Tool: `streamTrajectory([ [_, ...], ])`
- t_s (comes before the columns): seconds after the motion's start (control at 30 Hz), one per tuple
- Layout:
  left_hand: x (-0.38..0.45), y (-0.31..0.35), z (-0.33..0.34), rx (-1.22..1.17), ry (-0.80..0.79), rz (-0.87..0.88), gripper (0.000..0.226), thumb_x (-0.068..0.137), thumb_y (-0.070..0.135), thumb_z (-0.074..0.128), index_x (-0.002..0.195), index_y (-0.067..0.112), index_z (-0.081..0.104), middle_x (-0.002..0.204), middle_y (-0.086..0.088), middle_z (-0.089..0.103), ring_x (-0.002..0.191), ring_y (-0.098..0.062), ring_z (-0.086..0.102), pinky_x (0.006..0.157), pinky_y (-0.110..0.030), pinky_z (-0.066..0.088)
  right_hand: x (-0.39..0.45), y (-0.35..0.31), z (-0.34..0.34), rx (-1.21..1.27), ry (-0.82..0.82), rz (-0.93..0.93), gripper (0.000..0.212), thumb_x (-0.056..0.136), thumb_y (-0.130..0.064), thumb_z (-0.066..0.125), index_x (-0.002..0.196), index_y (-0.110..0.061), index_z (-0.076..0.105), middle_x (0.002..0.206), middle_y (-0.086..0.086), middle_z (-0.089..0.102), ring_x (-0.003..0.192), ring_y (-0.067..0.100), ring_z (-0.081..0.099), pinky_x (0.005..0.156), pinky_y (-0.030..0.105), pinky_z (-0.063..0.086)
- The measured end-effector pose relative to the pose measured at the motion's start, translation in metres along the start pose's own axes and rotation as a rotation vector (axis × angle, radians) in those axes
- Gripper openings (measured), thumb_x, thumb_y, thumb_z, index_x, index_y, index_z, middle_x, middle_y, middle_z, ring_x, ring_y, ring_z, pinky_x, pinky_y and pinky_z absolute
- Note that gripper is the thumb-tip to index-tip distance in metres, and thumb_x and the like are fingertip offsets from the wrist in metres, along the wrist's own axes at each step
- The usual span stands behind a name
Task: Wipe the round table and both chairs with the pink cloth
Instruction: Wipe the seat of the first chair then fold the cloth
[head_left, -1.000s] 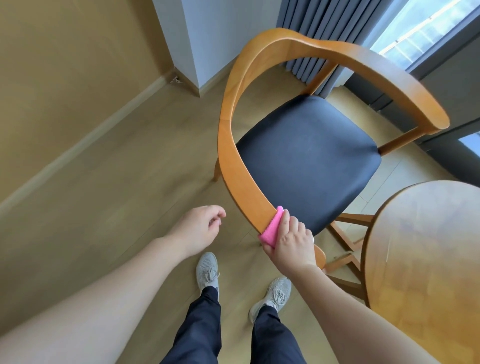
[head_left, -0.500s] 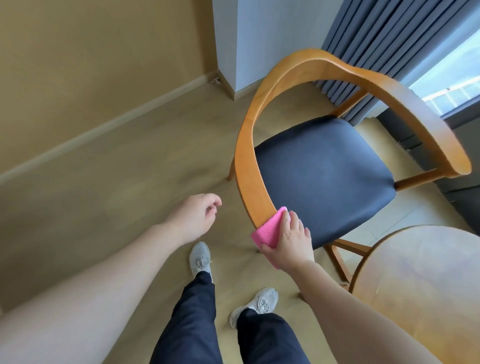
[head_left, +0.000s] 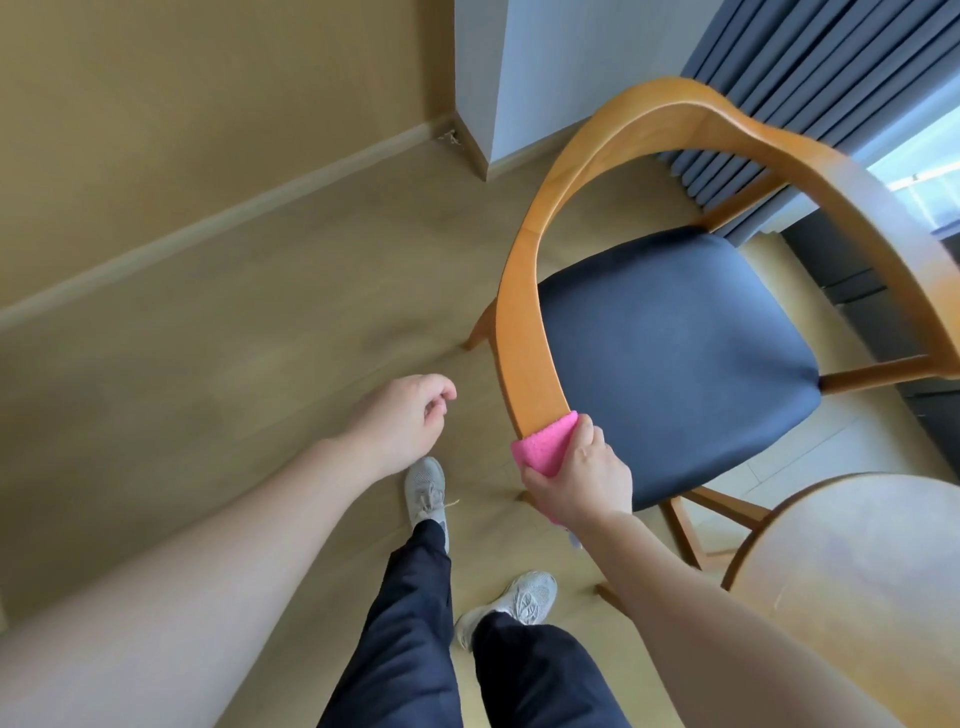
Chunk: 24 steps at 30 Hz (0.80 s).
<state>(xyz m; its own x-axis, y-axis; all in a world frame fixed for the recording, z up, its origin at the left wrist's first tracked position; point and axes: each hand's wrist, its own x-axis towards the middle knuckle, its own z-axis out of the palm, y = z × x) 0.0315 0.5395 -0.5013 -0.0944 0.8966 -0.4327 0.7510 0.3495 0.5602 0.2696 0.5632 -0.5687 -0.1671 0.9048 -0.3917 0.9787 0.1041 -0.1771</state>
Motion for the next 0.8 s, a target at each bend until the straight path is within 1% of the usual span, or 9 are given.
streamTrajectory([
  [0.07,0.012,-0.003,-0.01,0.007,-0.015,0.006,0.025,0.094,0.014,0.045,0.112,0.021,0.06,0.095,0.011,0.059,0.076,-0.017,0.053,0.076,-0.033,0.05,0.016,-0.018,-0.003,0.024,0.016,0.034,0.08,0.07,-0.077,0.05,0.119,-0.016,0.034,0.102,-0.004,0.051,0.086,0.019,0.059,0.066,0.033,0.049],
  [0.13,0.024,-0.008,-0.02,0.01,-0.022,0.01,0.025,0.093,0.014,0.046,0.113,0.021,0.061,0.097,0.008,0.061,0.076,-0.018,0.054,0.076,-0.034,0.05,0.031,-0.034,-0.007,0.041,0.025,0.071,0.074,0.07,-0.075,0.051,0.113,-0.017,0.036,0.1,-0.003,0.051,0.084,0.02,0.059,0.067,0.033,0.05],
  [0.23,0.042,-0.016,-0.033,0.005,-0.018,0.011,0.026,0.092,0.014,0.046,0.113,0.021,0.061,0.1,0.006,0.063,0.077,-0.018,0.054,0.077,-0.035,0.051,0.051,-0.051,-0.011,0.065,0.016,0.112,0.068,0.07,-0.071,0.054,0.108,-0.017,0.036,0.099,-0.001,0.051,0.086,0.021,0.059,0.069,0.034,0.051],
  [0.37,0.064,-0.025,-0.05,-0.008,-0.036,0.007,0.026,0.093,0.014,0.046,0.112,0.02,0.061,0.101,0.005,0.064,0.078,-0.02,0.057,0.077,-0.036,0.051,0.077,-0.072,-0.019,0.077,0.015,0.151,0.067,0.07,-0.069,0.052,0.109,-0.017,0.036,0.101,0.0,0.05,0.088,0.022,0.057,0.071,0.035,0.052],
  [0.5,0.08,-0.03,-0.064,-0.037,-0.018,0.026,0.026,0.092,0.012,0.045,0.111,0.019,0.061,0.094,0.009,0.061,0.075,-0.017,0.053,0.076,-0.034,0.05,0.087,-0.083,-0.024,0.075,0.006,0.203,0.063,0.071,-0.068,0.052,0.105,-0.018,0.035,0.101,0.0,0.05,0.088,0.022,0.057,0.073,0.036,0.051],
  [0.67,0.093,-0.032,-0.074,-0.03,-0.029,0.062,0.026,0.092,0.012,0.045,0.111,0.018,0.061,0.088,0.011,0.056,0.072,-0.016,0.051,0.074,-0.033,0.049,0.085,-0.086,-0.025,0.106,-0.004,0.24,0.065,0.071,-0.067,0.055,0.109,-0.019,0.034,0.106,-0.001,0.049,0.095,0.021,0.055,0.074,0.034,0.048],
  [0.8,0.098,-0.033,-0.076,-0.045,-0.023,0.047,0.026,0.092,0.011,0.045,0.111,0.018,0.061,0.09,0.01,0.058,0.072,-0.018,0.051,0.074,-0.035,0.05,0.088,-0.089,-0.028,0.12,-0.007,0.245,0.065,0.07,-0.068,0.054,0.109,-0.02,0.034,0.103,-0.002,0.048,0.091,0.019,0.054,0.074,0.034,0.049],
])
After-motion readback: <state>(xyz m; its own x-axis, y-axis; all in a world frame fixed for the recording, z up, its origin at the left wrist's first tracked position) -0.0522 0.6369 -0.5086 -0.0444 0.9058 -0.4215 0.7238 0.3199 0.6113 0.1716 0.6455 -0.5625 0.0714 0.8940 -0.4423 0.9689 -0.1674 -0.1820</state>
